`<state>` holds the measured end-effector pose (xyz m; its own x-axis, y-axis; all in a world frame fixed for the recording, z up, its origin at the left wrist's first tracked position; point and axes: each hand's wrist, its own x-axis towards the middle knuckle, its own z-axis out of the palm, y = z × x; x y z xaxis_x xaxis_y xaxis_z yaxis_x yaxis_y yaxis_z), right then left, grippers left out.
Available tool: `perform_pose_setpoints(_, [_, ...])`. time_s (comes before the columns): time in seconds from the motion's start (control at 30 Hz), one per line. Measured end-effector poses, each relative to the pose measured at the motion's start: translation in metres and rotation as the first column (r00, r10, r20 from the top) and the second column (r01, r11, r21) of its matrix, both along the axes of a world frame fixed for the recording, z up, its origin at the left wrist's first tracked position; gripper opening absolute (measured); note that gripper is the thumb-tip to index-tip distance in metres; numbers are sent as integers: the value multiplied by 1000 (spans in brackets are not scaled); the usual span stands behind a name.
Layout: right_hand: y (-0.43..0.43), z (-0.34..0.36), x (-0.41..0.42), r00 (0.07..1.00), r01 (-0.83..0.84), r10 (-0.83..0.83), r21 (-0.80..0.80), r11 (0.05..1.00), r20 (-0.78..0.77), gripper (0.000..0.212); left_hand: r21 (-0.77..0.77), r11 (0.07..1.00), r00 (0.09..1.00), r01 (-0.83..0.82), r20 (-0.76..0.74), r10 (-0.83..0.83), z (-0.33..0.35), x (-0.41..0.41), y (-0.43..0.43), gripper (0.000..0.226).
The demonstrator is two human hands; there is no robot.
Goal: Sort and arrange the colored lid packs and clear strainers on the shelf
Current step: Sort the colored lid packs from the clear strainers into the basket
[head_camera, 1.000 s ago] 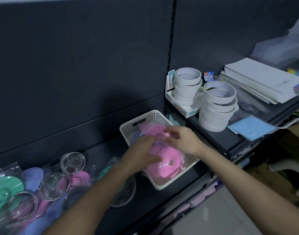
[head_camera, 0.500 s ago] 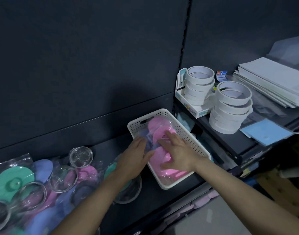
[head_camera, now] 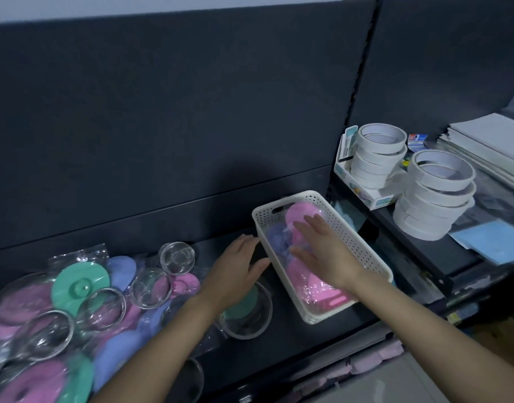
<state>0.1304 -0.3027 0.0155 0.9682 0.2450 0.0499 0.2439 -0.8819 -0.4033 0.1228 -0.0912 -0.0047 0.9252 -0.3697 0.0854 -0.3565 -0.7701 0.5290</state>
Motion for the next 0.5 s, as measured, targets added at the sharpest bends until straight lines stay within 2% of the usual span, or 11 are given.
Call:
perform_pose_setpoints(0.07, [19, 6, -2, 999, -37, 35, 55, 998, 38, 56, 2, 1000, 1000, -29, -6, 29, 4, -3, 13, 56])
perform_pose_setpoints(0.2, [52, 7, -5, 983, -163, 154, 82, 983, 100, 34, 29, 997, 997, -78, -18, 78, 7, -12, 48, 53])
perform_pose_setpoints(0.3, [78, 5, -6, 975, -219, 214, 76, 973, 67, 35, 16, 989, 989, -148, -25, 148, 7, -24, 79, 51])
perform_pose_setpoints(0.37, [95, 1, -6, 971, -237, 236, 97, 967, 24, 35, 10, 985, 985, -174, -9, 175, 4, -31, 99, 57])
perform_pose_setpoints(0.43, [110, -2, -6, 962, -270, 273, 92, 959, -24, 37, 44, 982, 982, -185, -22, 186, 5, -38, 115, 51])
perform_pose_setpoints(0.5, [121, -7, -6, 942, -315, 315, 17, 949, -114, 40, 86, 984, 987, -158, -16, 160, 5, -42, 128, 44])
